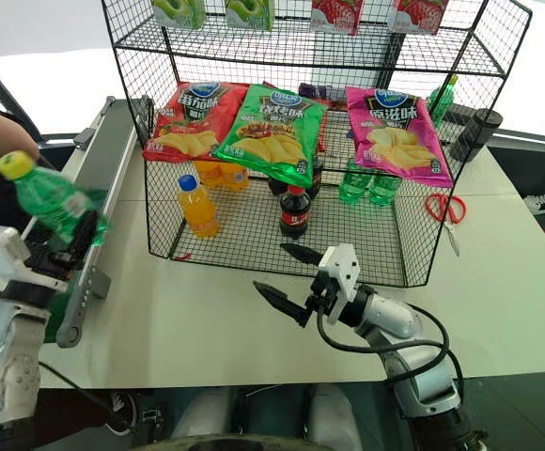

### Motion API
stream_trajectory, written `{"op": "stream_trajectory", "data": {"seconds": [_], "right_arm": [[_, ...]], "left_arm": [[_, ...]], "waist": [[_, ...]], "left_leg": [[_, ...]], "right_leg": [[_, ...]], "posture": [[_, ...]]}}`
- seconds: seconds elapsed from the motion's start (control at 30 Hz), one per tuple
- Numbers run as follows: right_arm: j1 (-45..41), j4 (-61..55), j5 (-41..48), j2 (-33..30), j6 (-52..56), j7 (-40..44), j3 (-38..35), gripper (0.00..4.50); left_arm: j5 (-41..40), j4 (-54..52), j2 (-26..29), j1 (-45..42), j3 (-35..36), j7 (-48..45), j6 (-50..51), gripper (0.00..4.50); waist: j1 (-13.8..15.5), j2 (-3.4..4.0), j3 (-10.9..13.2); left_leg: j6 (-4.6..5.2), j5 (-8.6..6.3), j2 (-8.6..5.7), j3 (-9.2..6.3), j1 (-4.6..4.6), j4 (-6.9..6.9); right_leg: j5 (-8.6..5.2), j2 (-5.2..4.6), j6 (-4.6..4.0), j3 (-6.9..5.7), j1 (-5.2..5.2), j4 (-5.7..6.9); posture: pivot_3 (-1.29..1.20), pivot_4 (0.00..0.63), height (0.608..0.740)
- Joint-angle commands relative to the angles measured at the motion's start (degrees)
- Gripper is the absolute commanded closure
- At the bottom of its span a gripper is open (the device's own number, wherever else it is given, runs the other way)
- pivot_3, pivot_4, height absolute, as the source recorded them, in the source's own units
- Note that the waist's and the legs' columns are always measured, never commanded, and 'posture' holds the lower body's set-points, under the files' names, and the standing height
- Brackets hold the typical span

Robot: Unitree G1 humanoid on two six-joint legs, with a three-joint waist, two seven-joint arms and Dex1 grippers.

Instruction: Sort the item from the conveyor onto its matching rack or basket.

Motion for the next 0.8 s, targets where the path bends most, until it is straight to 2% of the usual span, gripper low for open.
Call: {"op": "stream_trajectory", "data": {"seconds": [0.03,0.23,0.5,0.8], "right_arm": [[-1.37,-2.44,2.27,-0.8,1.67,0.14,-2.11,0.0],[-2.99,-7.11,6.48,-0.41,7.28,-1.45,-2.44,0.0],[-1.75,-10.6,7.32,0.48,10.16,-4.4,-1.31,0.0],[0.23,-11.88,6.85,0.57,10.72,-5.6,-0.21,0.0]], "left_arm": [[-1.22,-4.0,2.59,-0.37,-6.13,-7.08,2.99,1.8],[2.64,3.74,0.83,-7.99,-19.24,-18.16,2.35,1.8],[9.74,15.84,-4.87,-18.12,-30.22,-28.73,-4.32,1.8],[12.35,22.35,-8.98,-23.42,-32.92,-34.05,-7.42,1.8]], "waist": [[-0.02,0.1,0.05],[0.12,0.28,0.16],[0.05,0.24,0.14],[0.01,0.23,0.15]], "left_leg": [[0.0,0.0,0.0,0.0,0.01,-0.01],[0.01,0.01,0.03,0.02,0.01,-0.05],[0.03,0.01,0.0,0.02,-0.02,-0.02],[0.03,0.01,0.02,0.01,0.0,-0.02]], "right_leg": [[0.0,0.01,0.0,0.0,0.01,-0.01],[0.0,0.2,-0.01,0.0,-0.04,0.04],[0.01,0.31,0.0,-0.01,-0.02,0.03],[0.01,0.34,0.01,-0.01,-0.02,0.05]], "posture": [[0.0,0.15,0.724],[0.0,0.15,0.724],[0.0,0.15,0.724],[0.0,0.15,0.724]]}}
